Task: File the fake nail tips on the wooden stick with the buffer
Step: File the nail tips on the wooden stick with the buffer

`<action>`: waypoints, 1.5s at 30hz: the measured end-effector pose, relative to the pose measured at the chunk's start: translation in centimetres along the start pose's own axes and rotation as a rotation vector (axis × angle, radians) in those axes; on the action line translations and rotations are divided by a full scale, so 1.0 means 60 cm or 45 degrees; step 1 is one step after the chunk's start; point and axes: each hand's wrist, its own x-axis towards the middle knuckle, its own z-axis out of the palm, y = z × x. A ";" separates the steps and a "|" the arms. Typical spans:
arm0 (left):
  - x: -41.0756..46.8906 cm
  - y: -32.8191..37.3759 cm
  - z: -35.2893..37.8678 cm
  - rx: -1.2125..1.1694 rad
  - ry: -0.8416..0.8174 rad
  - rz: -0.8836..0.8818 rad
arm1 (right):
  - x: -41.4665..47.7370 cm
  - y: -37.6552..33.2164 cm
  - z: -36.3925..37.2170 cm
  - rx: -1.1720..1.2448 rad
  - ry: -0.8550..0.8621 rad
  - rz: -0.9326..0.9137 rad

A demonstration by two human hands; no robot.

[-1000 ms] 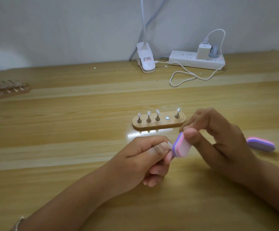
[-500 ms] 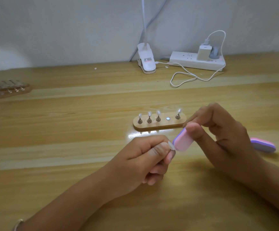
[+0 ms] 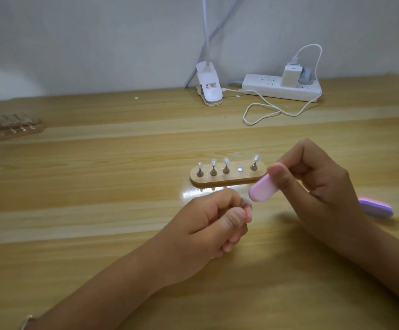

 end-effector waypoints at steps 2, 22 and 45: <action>0.000 -0.002 0.000 0.008 -0.006 0.000 | 0.000 0.000 0.000 0.009 0.000 -0.003; 0.003 -0.005 0.000 0.055 -0.012 0.057 | -0.008 0.001 0.007 -0.132 -0.018 -0.088; 0.004 0.000 0.001 -0.066 -0.054 0.078 | -0.010 0.003 -0.016 -0.156 -0.079 -0.071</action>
